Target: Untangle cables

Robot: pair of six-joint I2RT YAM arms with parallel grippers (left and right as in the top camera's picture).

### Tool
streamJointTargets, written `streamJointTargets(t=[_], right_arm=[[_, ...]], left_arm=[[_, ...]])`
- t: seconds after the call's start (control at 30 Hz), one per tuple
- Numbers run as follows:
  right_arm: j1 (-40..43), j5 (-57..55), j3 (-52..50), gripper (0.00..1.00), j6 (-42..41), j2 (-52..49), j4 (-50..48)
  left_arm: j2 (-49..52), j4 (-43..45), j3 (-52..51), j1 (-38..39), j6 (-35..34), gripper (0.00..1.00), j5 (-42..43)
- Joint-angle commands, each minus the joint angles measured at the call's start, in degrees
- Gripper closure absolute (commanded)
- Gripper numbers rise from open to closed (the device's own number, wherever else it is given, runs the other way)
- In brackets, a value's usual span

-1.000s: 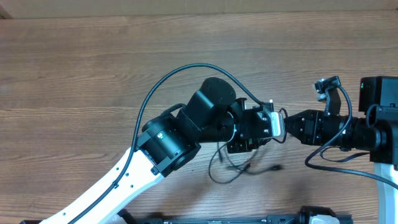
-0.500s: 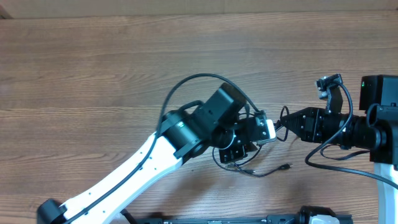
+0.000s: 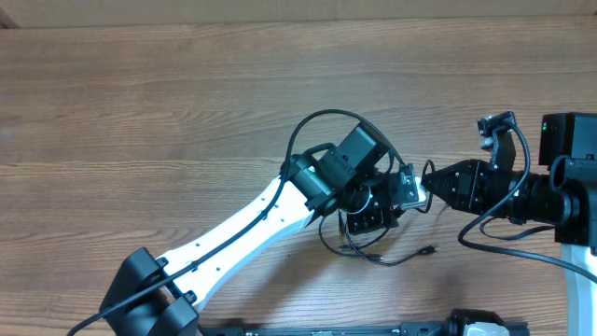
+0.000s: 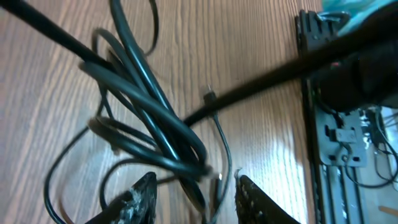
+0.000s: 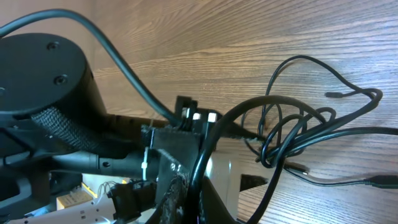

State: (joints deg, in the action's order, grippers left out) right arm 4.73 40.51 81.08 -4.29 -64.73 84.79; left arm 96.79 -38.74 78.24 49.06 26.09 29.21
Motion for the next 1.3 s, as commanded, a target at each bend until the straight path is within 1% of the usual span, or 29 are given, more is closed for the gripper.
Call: streamJointTargets(t=[0.0, 0.17, 0.23, 0.3, 0.33, 0.4, 0.53, 0.67, 0.8, 0.87, 0.93, 1.0, 1.07, 1.1, 1.13, 1.2, 1.23, 1.27], right_arm=[[-0.37, 1.11, 0.35, 0.96, -0.22, 0.33, -0.48], [-0.37, 1.14, 0.35, 0.96, -0.24, 0.33, -0.46], [-0.37, 1.14, 0.35, 0.96, -0.24, 0.33, -0.46], [-0.37, 1.14, 0.35, 0.96, -0.24, 0.33, -0.46], [-0.37, 1.14, 0.35, 0.96, -0.24, 0.33, -0.46], [-0.37, 1.14, 0.35, 0.96, -0.24, 0.33, -0.46], [-0.37, 1.11, 0.35, 0.96, -0.24, 0.33, -0.48], [-0.37, -0.46, 0.35, 0.96, -0.46, 0.33, -0.70], [-0.37, -2.56, 0.35, 0.96, -2.54, 0.33, -1.40], [-0.37, -2.56, 0.35, 0.96, -3.43, 0.33, -2.25], [-0.37, -2.56, 0.35, 0.96, -3.43, 0.26, -2.49], [-0.37, -3.56, 0.35, 0.91, -3.41, -0.02, -2.27], [-0.37, -5.49, 0.35, 0.88, -3.39, -0.57, -1.05], [-0.37, -6.45, 0.35, 0.79, -3.39, -0.76, -0.37], [-0.37, -7.04, 0.35, 0.62, -3.08, -0.96, 0.20], [-0.37, -7.02, 0.35, 0.43, -2.73, -0.98, 0.68], [-0.37, -7.02, 0.35, 0.23, -2.71, -0.96, 0.90], [-0.37, -6.99, 0.35, 0.14, -2.73, -0.96, 1.01]], left_arm=[[0.61, 2.12, -0.22, 0.09, 1.16, 0.59, 1.29], [1.84, 4.24, -0.24, 0.11, 1.14, 0.61, 1.40], [3.28, 4.63, -0.24, 0.09, 1.11, 0.62, 2.67], [4.46, 5.05, -0.24, 0.09, 1.14, 0.70, 3.69], [4.98, 5.44, -0.24, 0.11, 1.11, 0.76, 3.87], [5.55, 5.90, -0.24, 0.20, 0.90, 0.96, 4.55], [5.42, 5.68, -0.24, 0.07, 0.66, 0.96, 5.53], [2.36, 2.12, -0.24, 0.02, 0.48, 0.96, 4.33], [-5.01, -2.71, -0.24, 0.02, 0.61, 0.96, -5.22], [-10.19, -5.09, -0.24, -0.02, 1.33, 0.96, -11.65], [-13.57, -6.45, -0.24, -0.02, 3.82, 0.96, -14.23], [-16.65, -7.26, -0.24, -0.02, 6.80, 0.96, -16.33], [-19.12, -6.19, -0.24, -0.02, 7.39, 0.96, -19.26], [-19.65, -5.44, -0.24, -0.02, 7.41, 0.96, -19.52], [-20.02, -4.35, -0.24, -0.02, 7.87, 0.96, -19.56], [-20.04, -4.35, -0.24, 0.00, 10.64, 0.96, -19.56], [-20.04, -4.70, -0.24, 0.00, 13.88, 0.96, -19.56], [-20.04, -4.85, -0.24, 0.00, 15.50, 0.96, -19.56]])
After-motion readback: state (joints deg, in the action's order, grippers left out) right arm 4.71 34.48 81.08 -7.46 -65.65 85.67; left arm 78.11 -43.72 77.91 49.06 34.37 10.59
